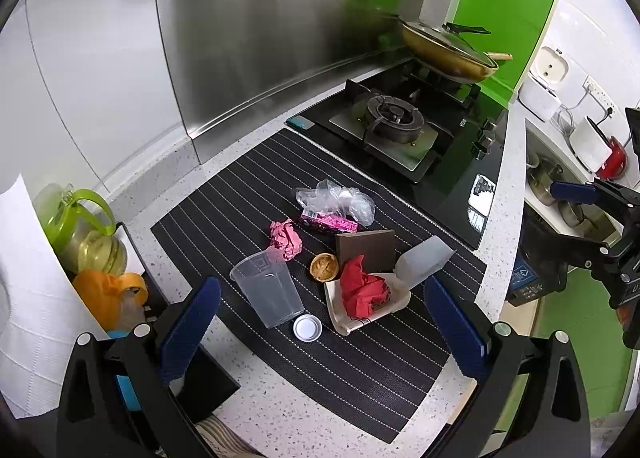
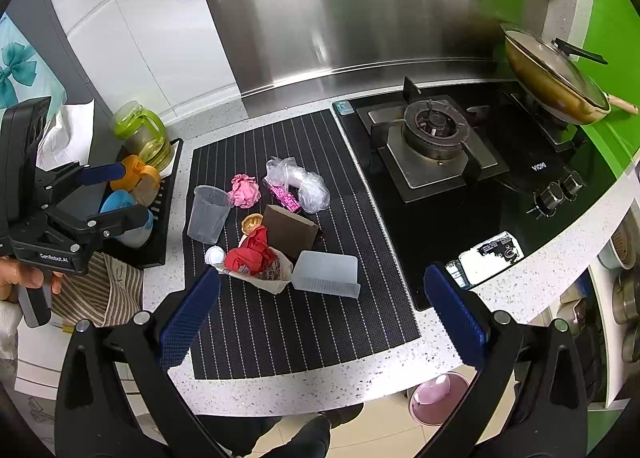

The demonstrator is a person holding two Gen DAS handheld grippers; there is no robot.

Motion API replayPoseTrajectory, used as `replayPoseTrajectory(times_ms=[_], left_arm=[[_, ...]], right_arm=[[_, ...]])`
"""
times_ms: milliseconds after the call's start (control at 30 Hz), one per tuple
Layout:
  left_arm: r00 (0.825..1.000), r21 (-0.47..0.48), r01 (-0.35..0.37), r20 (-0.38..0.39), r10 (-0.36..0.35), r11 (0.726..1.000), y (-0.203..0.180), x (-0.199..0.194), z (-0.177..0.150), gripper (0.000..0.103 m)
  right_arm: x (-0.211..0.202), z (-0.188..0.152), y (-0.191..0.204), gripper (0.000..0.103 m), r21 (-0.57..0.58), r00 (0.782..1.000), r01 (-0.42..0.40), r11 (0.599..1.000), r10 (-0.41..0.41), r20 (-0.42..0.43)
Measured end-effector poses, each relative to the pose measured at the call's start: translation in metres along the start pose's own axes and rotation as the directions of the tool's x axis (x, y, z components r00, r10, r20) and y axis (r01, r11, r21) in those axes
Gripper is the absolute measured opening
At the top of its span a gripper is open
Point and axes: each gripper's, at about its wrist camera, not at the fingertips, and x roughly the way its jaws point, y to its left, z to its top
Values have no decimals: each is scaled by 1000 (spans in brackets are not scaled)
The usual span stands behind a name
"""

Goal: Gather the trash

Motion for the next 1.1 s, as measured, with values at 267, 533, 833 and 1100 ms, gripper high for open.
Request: replayPoseTrajectory(times_ms=[267, 533, 833, 1100], left_arm=[[1000, -1, 1, 0, -1, 1000, -1, 0, -1, 98], [1000, -2, 1, 0, -1, 1000, -2, 1, -2, 98], [1000, -9, 1, -4, -2, 1000, 2, 2, -1, 98], [1000, -10, 4, -7, -4, 1000, 3, 3, -2, 98]], right_arm=[[0, -1, -1, 100, 0, 1000, 0, 1000, 0, 0], [0, -2, -2, 100, 5, 1000, 2, 1000, -2, -1], [2, -2, -1, 100, 5, 1000, -1, 1000, 1, -4], [3, -2, -1, 100, 5, 1000, -1, 1000, 1, -6]])
